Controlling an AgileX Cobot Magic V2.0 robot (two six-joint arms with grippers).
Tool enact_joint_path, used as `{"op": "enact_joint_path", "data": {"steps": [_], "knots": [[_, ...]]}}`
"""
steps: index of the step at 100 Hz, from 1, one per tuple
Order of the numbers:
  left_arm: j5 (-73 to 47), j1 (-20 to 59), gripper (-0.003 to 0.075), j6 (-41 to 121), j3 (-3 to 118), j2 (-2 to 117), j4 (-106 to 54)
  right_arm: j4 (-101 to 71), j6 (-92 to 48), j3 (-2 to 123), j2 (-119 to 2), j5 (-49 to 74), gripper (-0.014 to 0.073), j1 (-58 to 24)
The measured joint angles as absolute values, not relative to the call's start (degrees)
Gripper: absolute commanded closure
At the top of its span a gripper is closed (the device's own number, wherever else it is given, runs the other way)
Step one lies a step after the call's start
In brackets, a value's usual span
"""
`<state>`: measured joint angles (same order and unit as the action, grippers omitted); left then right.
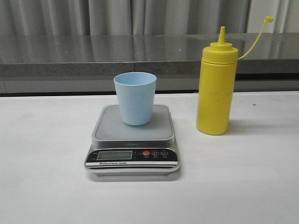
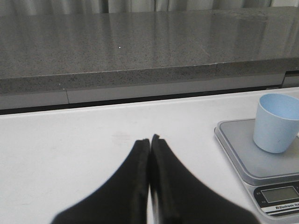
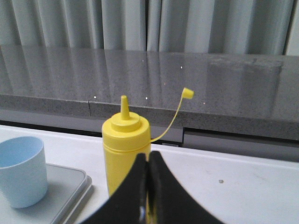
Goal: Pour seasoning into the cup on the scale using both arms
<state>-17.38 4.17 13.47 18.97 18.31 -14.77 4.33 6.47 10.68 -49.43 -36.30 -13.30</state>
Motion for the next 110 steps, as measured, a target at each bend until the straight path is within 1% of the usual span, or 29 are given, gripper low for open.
{"op": "enact_joint_path", "data": {"steps": [11, 40, 59, 71, 95, 110], "knots": [[-17.38, 4.17, 0.0741, 13.47, 18.97, 18.31, -14.77, 4.23, 6.47, 9.97, -45.79, -33.54, 0.0654, -13.30], [-17.38, 4.17, 0.0741, 13.47, 18.97, 18.31, -14.77, 0.49, 6.47, 2.79, -35.88, -31.74, 0.0654, -13.30], [-17.38, 4.17, 0.0741, 13.47, 18.97, 18.31, -14.77, 2.29, 6.47, 0.47, -29.22, -30.18, 0.0654, -11.68], [-17.38, 4.17, 0.0741, 13.47, 18.97, 18.31, -14.77, 2.96, 6.47, 0.11, -24.80, -24.25, 0.0654, -9.19], [-17.38, 4.17, 0.0741, 13.47, 18.97, 18.31, -14.77, 4.02, 6.58, -0.14, -14.50, -5.42, 0.0654, -5.97], [-17.38, 4.17, 0.0741, 13.47, 18.97, 18.31, -14.77, 4.02, 6.58, -0.26, -7.14, 1.51, 0.0654, -4.27]]}}
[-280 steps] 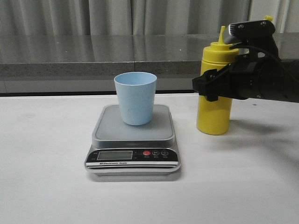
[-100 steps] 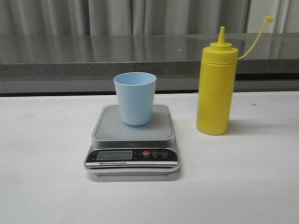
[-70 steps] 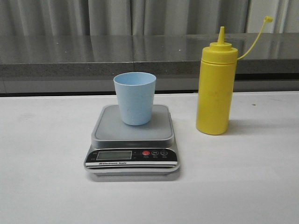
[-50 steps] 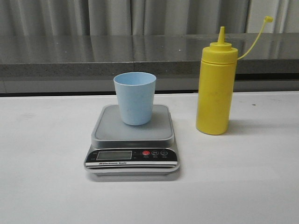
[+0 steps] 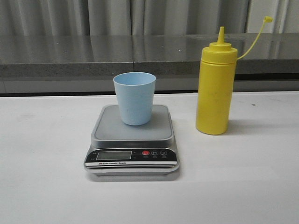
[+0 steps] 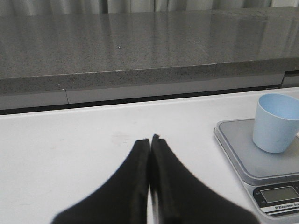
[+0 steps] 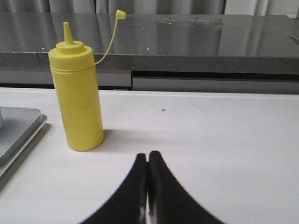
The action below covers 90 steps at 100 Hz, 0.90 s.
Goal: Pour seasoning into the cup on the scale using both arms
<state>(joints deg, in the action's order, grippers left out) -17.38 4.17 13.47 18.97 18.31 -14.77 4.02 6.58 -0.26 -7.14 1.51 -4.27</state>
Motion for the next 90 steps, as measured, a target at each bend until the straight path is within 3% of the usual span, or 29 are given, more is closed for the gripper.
{"op": "enact_joint_path", "data": {"steps": [21, 90], "knots": [[-17.38, 4.17, 0.0741, 13.47, 18.97, 18.31, -14.77, 4.02, 6.58, -1.02, 0.00, 7.03, 0.0654, -1.13], [-17.38, 4.17, 0.0741, 13.47, 18.97, 18.31, -14.77, 4.02, 6.58, -1.63, 0.49, 8.19, 0.0654, -0.39]]}}
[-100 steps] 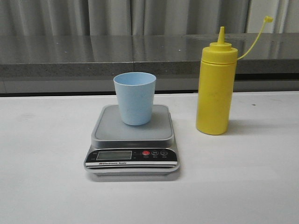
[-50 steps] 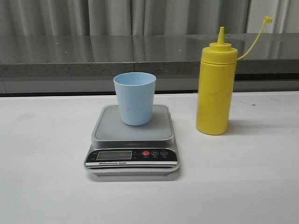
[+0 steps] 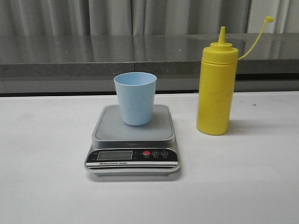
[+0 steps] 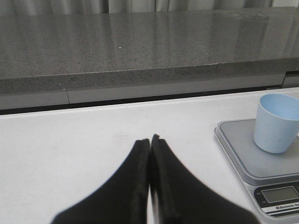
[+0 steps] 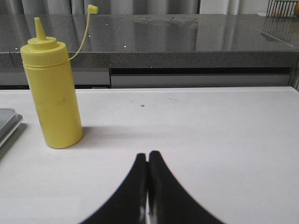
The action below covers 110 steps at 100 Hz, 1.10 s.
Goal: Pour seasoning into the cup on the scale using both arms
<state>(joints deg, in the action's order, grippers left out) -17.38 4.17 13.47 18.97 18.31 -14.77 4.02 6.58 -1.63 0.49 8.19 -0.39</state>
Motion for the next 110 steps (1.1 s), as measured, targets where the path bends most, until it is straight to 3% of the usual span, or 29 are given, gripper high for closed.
{"op": "enact_joint_path", "data": {"steps": [78, 110], "knots": [[-15.60, 1.26, 0.0741, 12.01, 18.58, 17.18, -11.17, 4.02, 6.58, -1.63, 0.49, 8.19, 0.0654, -0.39], [-4.98, -0.43, 0.0741, 0.00, 5.86, 9.54, 0.00, 4.02, 6.58, -1.63, 0.49, 8.19, 0.0654, -0.39]]}}
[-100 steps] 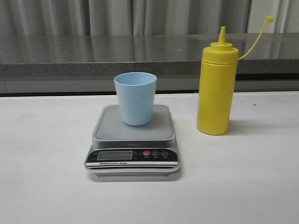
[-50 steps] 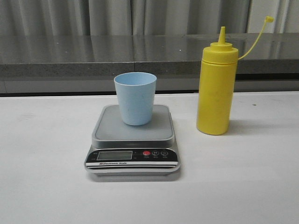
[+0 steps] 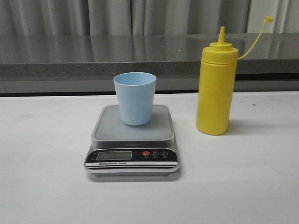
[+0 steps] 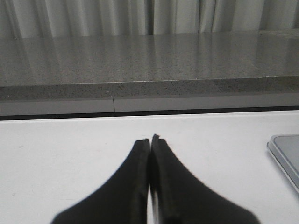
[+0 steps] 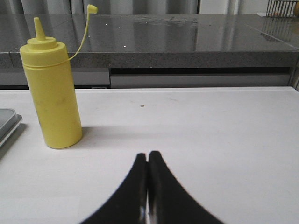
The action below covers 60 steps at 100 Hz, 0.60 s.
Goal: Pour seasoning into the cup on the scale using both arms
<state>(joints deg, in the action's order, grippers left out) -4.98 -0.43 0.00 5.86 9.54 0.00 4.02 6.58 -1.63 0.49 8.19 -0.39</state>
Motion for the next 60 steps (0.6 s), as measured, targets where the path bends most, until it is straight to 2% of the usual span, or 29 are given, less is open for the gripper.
{"op": "enact_joint_path", "data": {"steps": [27, 60], "knots": [[-3.55, -1.61, 0.0741, 0.00, -0.07, -0.16, 0.89, 4.02, 6.58, -1.63, 0.49, 8.19, 0.0654, -0.39], [-4.89, -2.53, 0.0741, 0.00, -0.07, -0.36, 0.89, 4.02, 6.58, -1.63, 0.58, 8.19, 0.0654, -0.39]]}}
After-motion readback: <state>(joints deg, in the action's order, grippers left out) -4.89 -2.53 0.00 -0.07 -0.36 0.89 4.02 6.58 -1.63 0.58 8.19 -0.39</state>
